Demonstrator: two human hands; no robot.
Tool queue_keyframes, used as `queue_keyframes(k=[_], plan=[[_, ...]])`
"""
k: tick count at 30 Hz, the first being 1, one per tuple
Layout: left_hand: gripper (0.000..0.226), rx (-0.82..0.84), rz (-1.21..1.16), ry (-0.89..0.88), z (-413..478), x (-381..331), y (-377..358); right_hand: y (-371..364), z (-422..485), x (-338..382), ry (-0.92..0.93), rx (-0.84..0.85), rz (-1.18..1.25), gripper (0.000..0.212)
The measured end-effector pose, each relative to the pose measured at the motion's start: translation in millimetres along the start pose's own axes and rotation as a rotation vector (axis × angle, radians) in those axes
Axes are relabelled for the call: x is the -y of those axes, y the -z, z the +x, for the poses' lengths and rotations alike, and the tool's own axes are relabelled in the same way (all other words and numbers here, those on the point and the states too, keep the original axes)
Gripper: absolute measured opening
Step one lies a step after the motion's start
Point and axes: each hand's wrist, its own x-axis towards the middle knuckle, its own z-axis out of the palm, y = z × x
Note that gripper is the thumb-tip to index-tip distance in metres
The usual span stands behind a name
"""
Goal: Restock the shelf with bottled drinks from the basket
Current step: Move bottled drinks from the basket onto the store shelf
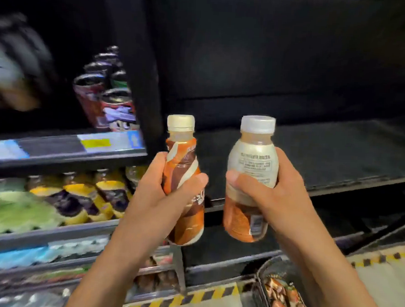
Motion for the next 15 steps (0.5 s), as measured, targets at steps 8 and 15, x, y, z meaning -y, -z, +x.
queue_keyframes(k=[8,15], plan=[[0.025,-0.332,-0.006,-0.069,-83,-9,225,-224,-41,59,0.107,0.311,0.097,0.049],[0.025,-0.457,0.014,-0.125,-120,-12,356,-355,-75,90,0.159,0.415,0.139,0.048]])
